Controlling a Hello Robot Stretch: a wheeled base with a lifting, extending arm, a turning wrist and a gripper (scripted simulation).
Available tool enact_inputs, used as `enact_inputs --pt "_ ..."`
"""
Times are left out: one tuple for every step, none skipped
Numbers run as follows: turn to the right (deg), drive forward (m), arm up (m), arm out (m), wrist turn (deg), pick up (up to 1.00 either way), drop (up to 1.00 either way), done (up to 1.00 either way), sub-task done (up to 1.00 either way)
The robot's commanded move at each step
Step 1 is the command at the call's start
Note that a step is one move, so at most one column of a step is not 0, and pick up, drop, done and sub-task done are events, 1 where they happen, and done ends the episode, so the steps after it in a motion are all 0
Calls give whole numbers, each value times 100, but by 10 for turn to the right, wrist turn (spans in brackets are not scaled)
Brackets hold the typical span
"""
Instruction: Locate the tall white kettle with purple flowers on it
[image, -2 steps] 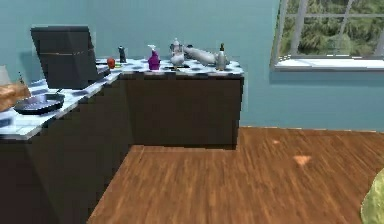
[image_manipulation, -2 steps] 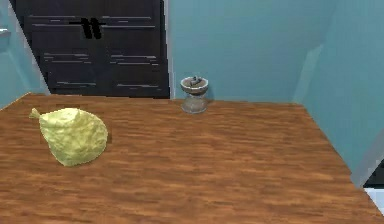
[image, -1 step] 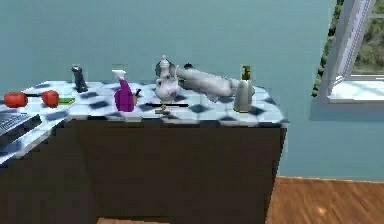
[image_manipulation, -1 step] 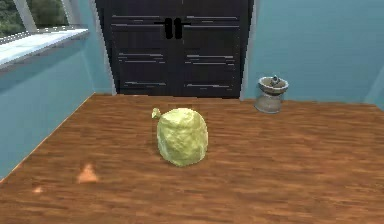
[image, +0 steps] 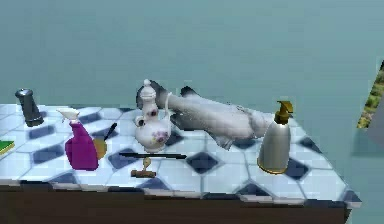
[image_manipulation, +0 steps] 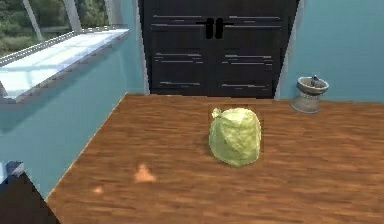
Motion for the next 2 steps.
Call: enact_inputs --pt "-90 0 0 0 0 0 0 0 0" --pt "0 0 0 0 0 0 0 100 0"
